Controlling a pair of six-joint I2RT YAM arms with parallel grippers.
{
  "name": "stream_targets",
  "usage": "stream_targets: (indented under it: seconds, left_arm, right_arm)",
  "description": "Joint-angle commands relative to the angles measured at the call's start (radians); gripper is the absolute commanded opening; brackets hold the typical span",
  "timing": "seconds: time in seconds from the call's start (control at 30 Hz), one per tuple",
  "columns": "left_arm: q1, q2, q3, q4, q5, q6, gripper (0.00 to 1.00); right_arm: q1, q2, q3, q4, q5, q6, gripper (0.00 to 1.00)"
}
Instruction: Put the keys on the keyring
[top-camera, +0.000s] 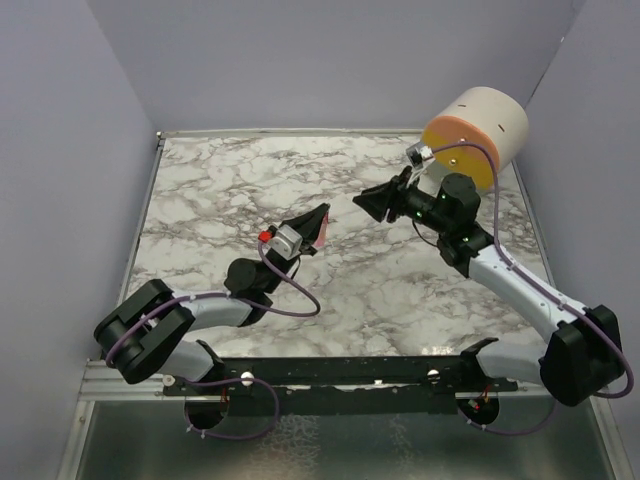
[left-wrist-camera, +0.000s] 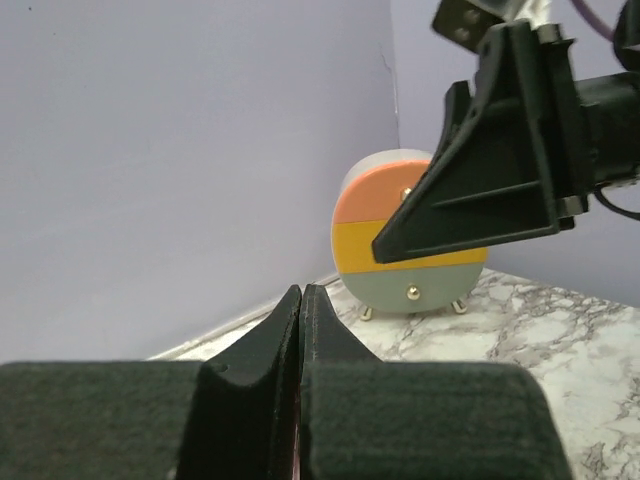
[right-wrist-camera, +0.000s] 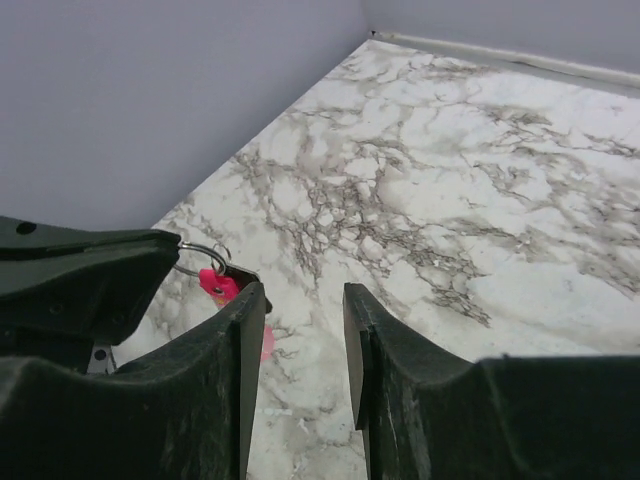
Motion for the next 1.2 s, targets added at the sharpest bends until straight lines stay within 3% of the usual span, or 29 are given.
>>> stream_targets:
  seconds: [0.0,0.4,1.17]
  left_arm:
    - [0.022,-0.049,-0.046,0.225,0.043,-0.115,0.00]
    - [0.026,-0.044,-0.063,0.225,0.081,-0.239,0.00]
    - [0.027,0.052,0.017,0.226,0.138,-0.287,0.00]
  right_arm:
    - [-0.004,-0.091,-0.107,0.114,0.013,-0.142,0.36]
    - [-0.005,-0.107,-0.266,0.379,-0.182,-0.173,0.36]
    - [0.025,0.031,-0.227,0.526,-0.247,-0.060,0.33]
